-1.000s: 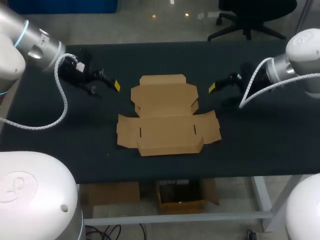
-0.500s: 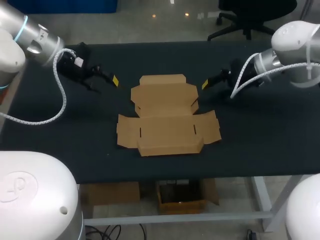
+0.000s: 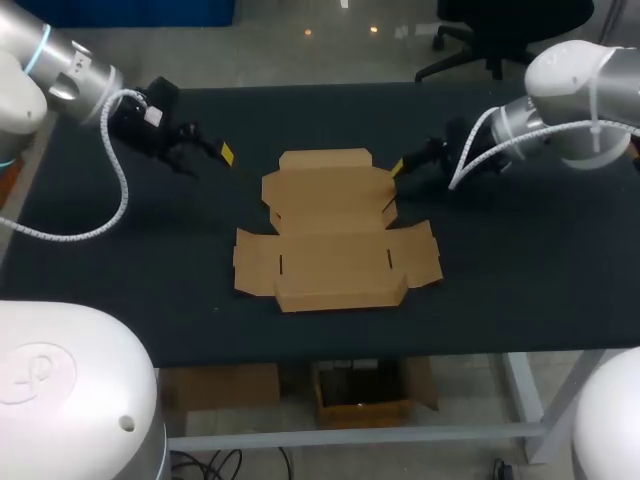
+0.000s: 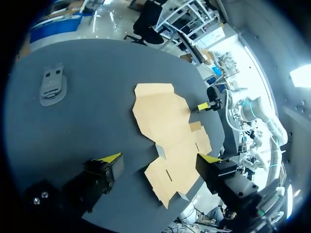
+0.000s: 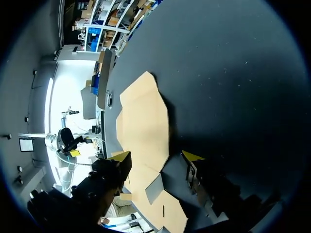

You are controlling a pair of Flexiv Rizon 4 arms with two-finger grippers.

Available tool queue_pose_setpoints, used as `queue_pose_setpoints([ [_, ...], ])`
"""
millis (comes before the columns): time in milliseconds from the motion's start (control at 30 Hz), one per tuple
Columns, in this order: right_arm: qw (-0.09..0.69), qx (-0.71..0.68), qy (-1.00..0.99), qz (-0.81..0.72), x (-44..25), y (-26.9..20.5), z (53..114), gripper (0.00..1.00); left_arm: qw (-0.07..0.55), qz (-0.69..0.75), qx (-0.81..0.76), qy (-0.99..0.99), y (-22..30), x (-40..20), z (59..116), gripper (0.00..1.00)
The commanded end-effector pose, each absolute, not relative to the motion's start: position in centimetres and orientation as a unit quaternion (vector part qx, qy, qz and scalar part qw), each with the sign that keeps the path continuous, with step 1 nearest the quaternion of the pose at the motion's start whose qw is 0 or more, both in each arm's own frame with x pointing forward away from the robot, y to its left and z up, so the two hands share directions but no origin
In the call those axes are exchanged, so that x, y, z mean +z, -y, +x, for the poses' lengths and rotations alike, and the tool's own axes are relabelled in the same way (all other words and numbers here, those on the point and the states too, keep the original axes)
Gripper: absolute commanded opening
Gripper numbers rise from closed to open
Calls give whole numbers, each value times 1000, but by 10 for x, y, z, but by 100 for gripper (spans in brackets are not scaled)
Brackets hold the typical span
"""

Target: Assemble the packaging by folding the flat box into shape, placing the metal phone stand inside, and closing the box properly

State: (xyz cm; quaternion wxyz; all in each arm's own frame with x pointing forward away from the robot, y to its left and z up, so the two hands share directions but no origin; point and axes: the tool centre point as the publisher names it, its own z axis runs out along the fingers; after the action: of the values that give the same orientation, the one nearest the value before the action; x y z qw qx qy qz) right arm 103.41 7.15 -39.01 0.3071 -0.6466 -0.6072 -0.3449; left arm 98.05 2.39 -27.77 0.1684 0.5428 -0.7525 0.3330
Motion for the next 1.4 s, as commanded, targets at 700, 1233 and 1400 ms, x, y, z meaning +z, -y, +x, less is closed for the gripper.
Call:
queue_pose_setpoints([
  [700,332,-350,592,-646,-405,-94,1047,54,172,533,345,753,-38,-278,979,100],
  [1233,347,-363,581,-640,-414,-107,1053,40,172,532,353,750,-47,-277,974,100],
  [1400,346,-378,579,-634,-414,-107,1051,29,177,530,353,751,-49,-278,974,100],
])
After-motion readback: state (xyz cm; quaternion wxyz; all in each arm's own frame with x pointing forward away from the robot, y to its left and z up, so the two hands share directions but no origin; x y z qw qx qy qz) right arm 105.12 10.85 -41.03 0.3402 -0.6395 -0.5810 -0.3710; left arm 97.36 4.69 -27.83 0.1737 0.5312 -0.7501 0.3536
